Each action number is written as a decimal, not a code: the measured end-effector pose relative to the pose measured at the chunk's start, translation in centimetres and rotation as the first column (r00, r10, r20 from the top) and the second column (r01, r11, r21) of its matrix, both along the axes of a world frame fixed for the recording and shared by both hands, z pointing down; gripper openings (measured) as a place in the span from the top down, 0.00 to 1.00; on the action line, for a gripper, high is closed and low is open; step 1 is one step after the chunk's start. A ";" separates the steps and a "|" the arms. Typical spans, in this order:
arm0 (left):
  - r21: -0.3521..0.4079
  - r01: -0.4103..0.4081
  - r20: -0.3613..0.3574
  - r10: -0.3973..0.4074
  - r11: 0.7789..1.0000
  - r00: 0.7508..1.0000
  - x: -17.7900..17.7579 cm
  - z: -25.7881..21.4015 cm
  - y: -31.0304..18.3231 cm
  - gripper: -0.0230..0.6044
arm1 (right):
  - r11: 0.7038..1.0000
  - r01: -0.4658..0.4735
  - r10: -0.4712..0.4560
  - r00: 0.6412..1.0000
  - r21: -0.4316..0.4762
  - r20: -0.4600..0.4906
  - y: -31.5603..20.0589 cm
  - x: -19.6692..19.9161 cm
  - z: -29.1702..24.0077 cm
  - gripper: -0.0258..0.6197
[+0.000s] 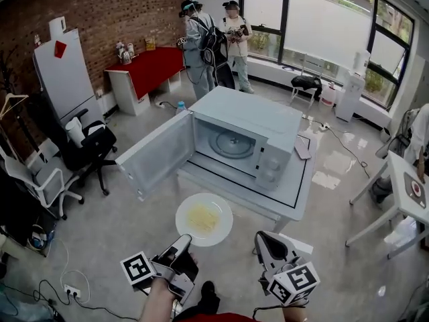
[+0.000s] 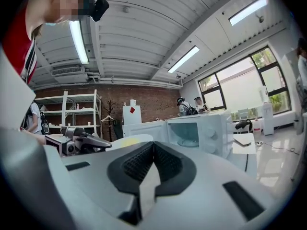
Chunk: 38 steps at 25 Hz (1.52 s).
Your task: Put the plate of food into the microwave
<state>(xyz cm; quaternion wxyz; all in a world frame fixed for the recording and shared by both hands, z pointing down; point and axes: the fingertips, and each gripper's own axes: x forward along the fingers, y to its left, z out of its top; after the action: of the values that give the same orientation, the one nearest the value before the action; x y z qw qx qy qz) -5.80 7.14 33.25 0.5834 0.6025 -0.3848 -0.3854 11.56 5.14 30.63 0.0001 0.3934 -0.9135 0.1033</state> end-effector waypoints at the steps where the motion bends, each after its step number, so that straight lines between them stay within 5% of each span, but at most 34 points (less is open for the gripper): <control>1: 0.003 -0.008 -0.003 0.008 1.000 1.000 -0.4 -0.3 -1.3 0.93 | 1.000 -0.003 0.003 1.000 -0.002 0.001 -1.3 -0.7 -0.2 0.94; 7: 0.008 -0.032 -0.006 0.032 0.999 0.999 -2.6 -1.1 -7.1 0.93 | 1.000 -0.010 0.010 1.000 -0.026 -0.015 -7.0 -3.5 -0.3 0.94; 21: -0.051 -0.005 0.016 0.006 0.999 1.000 -1.6 2.7 -13.2 0.93 | 0.996 0.041 -0.049 0.994 -0.079 -0.098 -12.5 -2.8 3.5 0.94; 38: -0.003 -0.008 0.045 0.008 1.000 0.999 -3.2 6.3 -27.4 0.93 | 0.994 0.025 -0.042 0.985 -0.102 -0.168 -21.7 -7.1 6.8 0.94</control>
<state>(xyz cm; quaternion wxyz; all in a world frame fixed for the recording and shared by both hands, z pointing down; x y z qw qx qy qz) -9.01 -20.24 39.53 0.5770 0.6117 -0.3960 -0.3689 4.43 -16.59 37.38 0.0991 0.3849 -0.9104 0.1148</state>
